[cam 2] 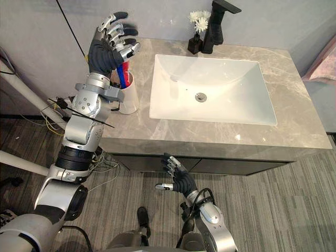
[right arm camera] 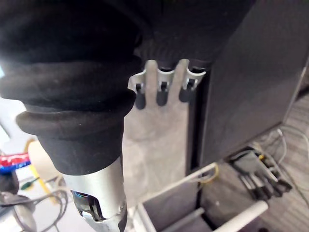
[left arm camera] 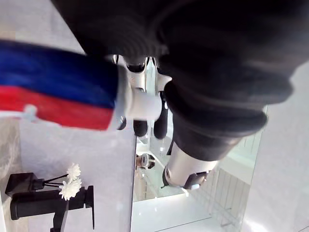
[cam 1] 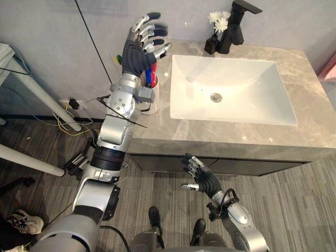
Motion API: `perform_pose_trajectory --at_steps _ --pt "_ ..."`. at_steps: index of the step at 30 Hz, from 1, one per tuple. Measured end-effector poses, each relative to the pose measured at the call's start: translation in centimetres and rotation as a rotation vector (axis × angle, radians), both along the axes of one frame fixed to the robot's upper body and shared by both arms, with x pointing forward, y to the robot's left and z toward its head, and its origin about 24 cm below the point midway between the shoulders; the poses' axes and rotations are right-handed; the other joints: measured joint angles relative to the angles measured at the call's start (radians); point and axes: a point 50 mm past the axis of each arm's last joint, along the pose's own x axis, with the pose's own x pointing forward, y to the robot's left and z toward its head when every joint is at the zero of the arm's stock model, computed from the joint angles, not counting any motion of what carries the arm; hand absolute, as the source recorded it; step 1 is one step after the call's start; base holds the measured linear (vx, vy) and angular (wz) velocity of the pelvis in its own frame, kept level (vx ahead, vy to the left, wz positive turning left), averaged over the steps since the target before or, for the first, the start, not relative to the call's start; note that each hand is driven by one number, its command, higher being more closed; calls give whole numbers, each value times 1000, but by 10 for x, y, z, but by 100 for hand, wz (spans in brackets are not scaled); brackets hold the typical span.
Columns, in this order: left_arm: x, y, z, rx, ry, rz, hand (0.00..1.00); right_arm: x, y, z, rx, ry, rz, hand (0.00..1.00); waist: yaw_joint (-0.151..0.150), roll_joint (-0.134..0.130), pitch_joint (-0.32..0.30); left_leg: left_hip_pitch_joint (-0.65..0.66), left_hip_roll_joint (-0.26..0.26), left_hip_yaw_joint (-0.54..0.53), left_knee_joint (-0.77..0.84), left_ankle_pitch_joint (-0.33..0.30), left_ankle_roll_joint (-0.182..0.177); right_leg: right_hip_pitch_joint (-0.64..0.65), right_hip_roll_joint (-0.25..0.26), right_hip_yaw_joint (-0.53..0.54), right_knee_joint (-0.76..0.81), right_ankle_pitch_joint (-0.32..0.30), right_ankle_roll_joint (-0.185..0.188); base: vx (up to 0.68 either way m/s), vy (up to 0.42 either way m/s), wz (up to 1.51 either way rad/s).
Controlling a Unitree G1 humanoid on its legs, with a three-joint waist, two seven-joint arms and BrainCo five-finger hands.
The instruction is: Organize washtable
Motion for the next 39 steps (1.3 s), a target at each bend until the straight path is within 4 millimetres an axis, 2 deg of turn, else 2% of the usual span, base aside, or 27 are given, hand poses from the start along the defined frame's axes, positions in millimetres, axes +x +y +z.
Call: perform_pose_trajectory --at_steps 13,17,18,19,20,22,23,24,26,27,30,32,36,38,39 --pt "-14 -13 13 20 -90 -64 0 3 1 3 -4 -17 21 0 10 25 -6 10 -3 -8 0 0 0 12 -2 -3 0 -1 0 0 0 0" --pt "-26 -9 42 22 -213 -79 0 0 5 2 -3 -12 44 0 21 44 -17 12 -4 -17 0 1 1 16 -1 -8 0 -1 0 1 0 3" --pt "-35 -6 55 20 -275 -90 0 0 5 1 -5 -9 48 0 22 52 -22 13 -6 -26 0 1 1 22 -2 -17 0 -2 -1 14 2 15" --pt "-48 1 67 13 -347 -103 100 0 5 0 -5 -6 48 0 24 60 -27 18 -7 -31 0 1 1 29 -3 -24 0 -4 -4 21 4 15" --pt "-55 5 72 2 -384 -114 100 -1 5 0 -4 -6 49 0 26 63 -31 18 -7 -32 0 1 1 31 -3 -26 0 -4 -4 27 4 11" --pt "-84 21 81 -15 -513 -135 100 0 4 0 -4 -6 43 0 45 79 -44 19 -7 -36 0 1 1 34 -2 -29 -2 -4 -4 24 3 6" --pt "-89 24 79 -15 -523 -141 100 -1 3 0 -5 -4 38 0 50 83 -46 20 -7 -38 0 1 1 37 -2 -30 -3 -4 -4 16 5 14" --pt "-98 29 67 5 -512 -165 100 -1 2 -1 -6 0 33 0 51 88 -52 24 -9 -48 0 1 1 48 -2 -37 -9 -4 -4 13 4 18" --pt "-105 35 34 55 -410 -197 100 -3 -1 -4 3 14 11 0 55 89 -69 28 -10 -57 0 1 0 61 0 -53 -20 -4 -4 4 -1 17" --pt "-107 36 25 61 -375 -202 100 -3 -2 -4 5 16 5 0 56 88 -70 30 -10 -59 0 1 0 62 1 -55 -21 -4 -4 -24 2 9" --pt "-117 43 -24 90 -164 -224 100 -8 -3 -8 3 37 -9 0 62 83 -75 30 -10 -63 -1 1 0 63 1 -58 -26 -8 -9 -24 8 2" --pt "-125 44 -46 60 -76 -234 100 -11 -4 -13 -13 55 -2 0 64 81 -76 29 -12 -67 -1 1 0 65 0 -58 -26 -8 -9 -16 26 5" --pt "-135 31 -82 -34 85 -293 100 -17 -5 -18 -20 78 -11 0 71 72 -83 29 -12 -71 -2 1 0 67 0 -61 -25 -8 -9 -5 17 3" --pt "-138 18 -101 -59 184 -357 100 -16 -7 -18 -29 76 -20 0 71 67 -86 29 -11 -70 -5 1 0 67 0 -61 -24 -8 -9 0 0 0" --pt "-138 15 -104 -63 202 -369 100 -16 -8 -18 -30 75 -23 0 71 66 -86 29 -11 -70 -6 1 -1 66 0 -60 -24 -8 -9 -13 16 -4"
